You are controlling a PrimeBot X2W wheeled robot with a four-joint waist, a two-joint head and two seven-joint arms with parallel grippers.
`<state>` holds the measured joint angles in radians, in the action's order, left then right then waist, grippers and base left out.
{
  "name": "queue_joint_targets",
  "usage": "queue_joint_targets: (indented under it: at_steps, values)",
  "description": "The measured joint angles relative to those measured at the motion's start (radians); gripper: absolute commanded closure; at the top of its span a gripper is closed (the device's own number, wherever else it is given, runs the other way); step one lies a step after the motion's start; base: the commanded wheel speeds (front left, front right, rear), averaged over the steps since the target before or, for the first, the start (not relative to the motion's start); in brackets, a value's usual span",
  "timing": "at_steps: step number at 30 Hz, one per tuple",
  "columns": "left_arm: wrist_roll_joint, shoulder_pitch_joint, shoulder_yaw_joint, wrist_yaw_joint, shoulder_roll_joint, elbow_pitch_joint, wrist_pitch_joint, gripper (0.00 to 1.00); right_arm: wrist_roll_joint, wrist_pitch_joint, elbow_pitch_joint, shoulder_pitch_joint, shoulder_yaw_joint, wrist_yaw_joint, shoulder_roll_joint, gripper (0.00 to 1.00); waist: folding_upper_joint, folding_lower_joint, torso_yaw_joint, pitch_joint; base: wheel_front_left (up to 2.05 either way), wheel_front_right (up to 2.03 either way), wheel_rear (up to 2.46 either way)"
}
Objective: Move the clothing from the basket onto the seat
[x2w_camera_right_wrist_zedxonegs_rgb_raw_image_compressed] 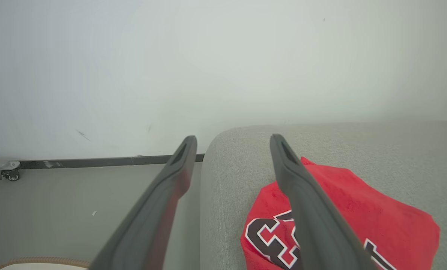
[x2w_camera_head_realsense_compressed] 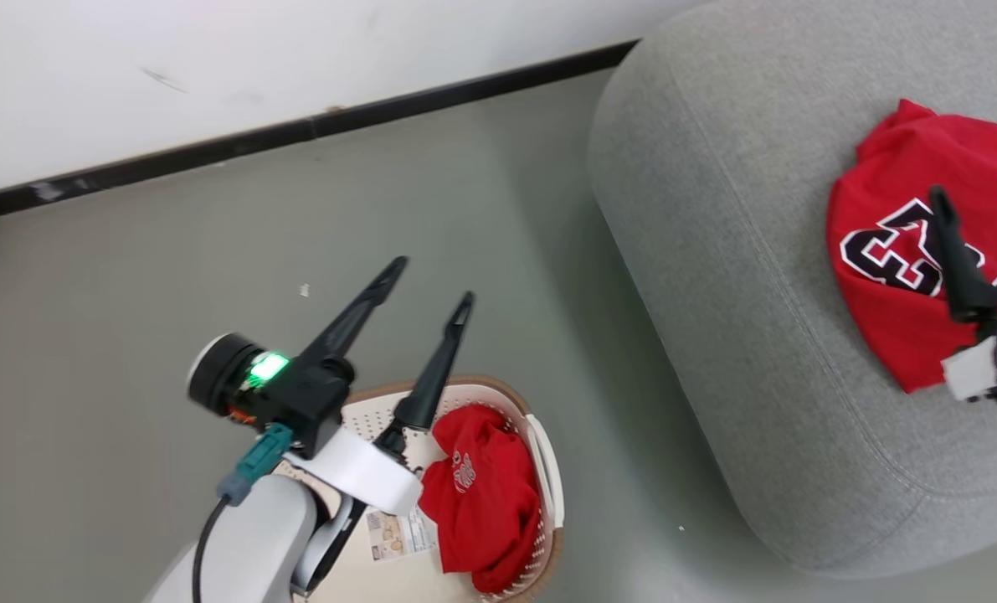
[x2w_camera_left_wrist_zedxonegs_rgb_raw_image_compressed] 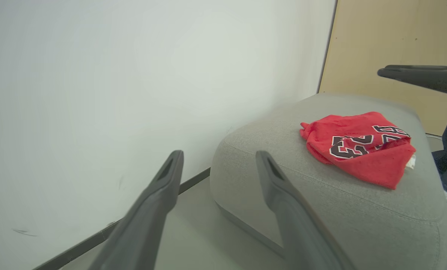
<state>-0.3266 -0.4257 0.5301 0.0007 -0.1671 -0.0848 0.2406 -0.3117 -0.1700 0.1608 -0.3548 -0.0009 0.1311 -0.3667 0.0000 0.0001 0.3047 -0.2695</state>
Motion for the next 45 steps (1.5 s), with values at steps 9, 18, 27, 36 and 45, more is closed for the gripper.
queue_joint_targets:
  at_steps: [9,18,27,36,45]
  values:
    - [-0.042,0.089,-0.112,0.081,-0.003,-0.016,0.008,0.00,0.064,-0.027,-0.017,-0.002,0.078,0.000,0.094,0.00,0.0000,0.0000,-0.063,0.055,0.00,0.00,0.00]
    - [-0.070,0.179,-0.187,0.121,-0.004,-0.025,0.009,0.00,0.120,-0.042,0.014,0.012,0.077,0.000,0.165,0.00,0.0000,0.0000,-0.126,0.119,0.00,0.00,0.00]
    - [-0.068,0.257,-0.248,0.162,0.000,-0.023,0.009,0.00,0.176,-0.058,0.021,0.108,0.030,0.000,0.222,0.00,0.0000,0.0000,-0.178,0.185,0.00,0.00,0.00]
    - [-0.059,0.313,-0.265,0.174,0.005,-0.035,0.009,0.00,0.197,-0.059,0.020,0.200,-0.002,0.000,0.272,0.00,0.0000,0.0000,-0.210,0.242,0.00,0.00,0.00]
    - [-0.055,0.359,-0.267,0.174,0.018,-0.054,0.009,0.00,0.205,-0.059,0.018,0.299,-0.022,0.000,0.299,0.00,0.0000,0.0000,-0.236,0.296,0.00,0.00,0.00]
